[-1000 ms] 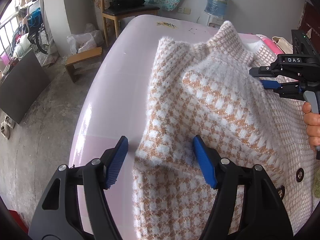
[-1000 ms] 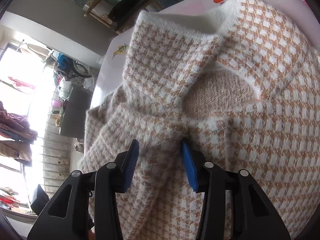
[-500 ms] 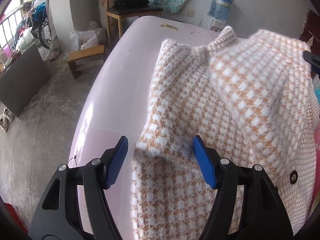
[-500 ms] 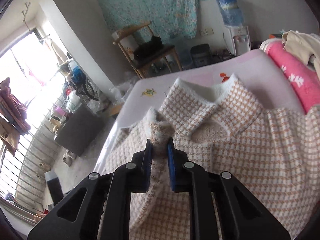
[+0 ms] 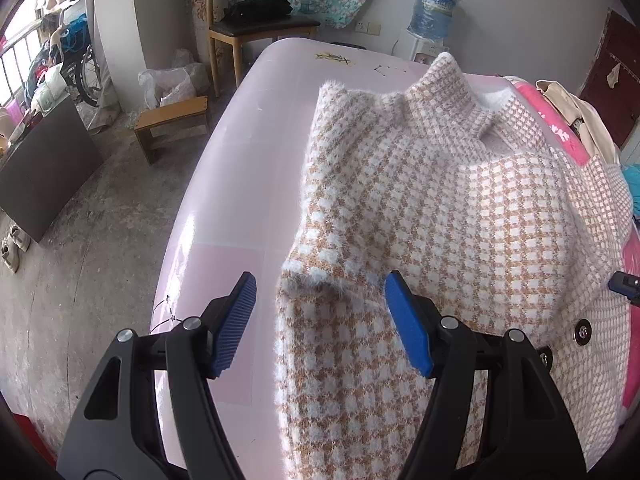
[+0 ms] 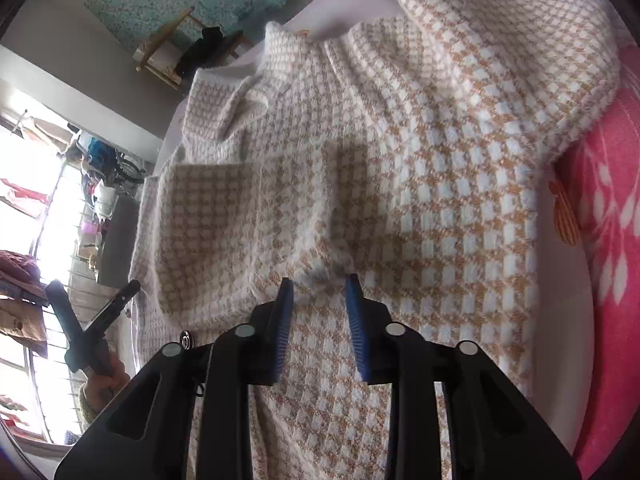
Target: Fold large clothes
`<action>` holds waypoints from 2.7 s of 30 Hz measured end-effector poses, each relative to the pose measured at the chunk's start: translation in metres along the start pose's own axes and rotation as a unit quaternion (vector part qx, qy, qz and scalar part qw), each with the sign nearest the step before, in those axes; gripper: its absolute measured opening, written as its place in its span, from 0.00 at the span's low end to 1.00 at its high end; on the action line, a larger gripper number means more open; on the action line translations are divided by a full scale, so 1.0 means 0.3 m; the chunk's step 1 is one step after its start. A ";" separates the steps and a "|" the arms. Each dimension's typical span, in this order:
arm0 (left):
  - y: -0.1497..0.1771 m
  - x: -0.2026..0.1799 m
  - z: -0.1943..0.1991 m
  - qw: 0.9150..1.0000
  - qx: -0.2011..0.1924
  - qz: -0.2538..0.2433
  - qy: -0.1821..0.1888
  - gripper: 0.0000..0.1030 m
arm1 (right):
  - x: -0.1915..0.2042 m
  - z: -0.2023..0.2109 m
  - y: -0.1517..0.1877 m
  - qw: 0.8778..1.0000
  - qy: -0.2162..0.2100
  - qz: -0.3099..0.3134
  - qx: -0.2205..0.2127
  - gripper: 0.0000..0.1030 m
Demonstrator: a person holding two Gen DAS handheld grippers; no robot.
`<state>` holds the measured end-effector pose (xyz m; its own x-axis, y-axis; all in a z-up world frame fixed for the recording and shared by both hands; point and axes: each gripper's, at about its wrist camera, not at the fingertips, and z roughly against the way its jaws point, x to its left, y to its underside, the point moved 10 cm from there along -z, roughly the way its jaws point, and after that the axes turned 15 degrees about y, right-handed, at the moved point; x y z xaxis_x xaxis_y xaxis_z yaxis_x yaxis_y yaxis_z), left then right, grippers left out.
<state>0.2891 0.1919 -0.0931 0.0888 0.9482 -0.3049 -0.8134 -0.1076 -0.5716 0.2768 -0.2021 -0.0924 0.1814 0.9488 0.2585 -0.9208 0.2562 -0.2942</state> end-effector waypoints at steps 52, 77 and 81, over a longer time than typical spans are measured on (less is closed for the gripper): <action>0.016 -0.059 0.023 0.999 -0.012 -0.022 0.029 0.62 | 0.103 -0.105 -0.174 0.987 0.090 0.114 -0.064 0.05; 0.106 -0.061 -0.014 0.998 0.030 -0.052 -0.003 0.62 | 0.091 -0.082 -0.256 0.993 0.069 0.083 -0.045 0.06; 0.106 -0.050 -0.004 0.998 0.028 -0.048 -0.006 0.62 | 0.007 -0.106 -0.223 0.999 0.030 0.045 0.000 0.31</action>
<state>0.2625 0.1739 -0.1077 0.1618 0.9567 -0.2418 -0.8326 0.0008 -0.5539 0.3497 -0.2113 -0.1013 0.1182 0.9775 0.1749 -0.9342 0.1692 -0.3142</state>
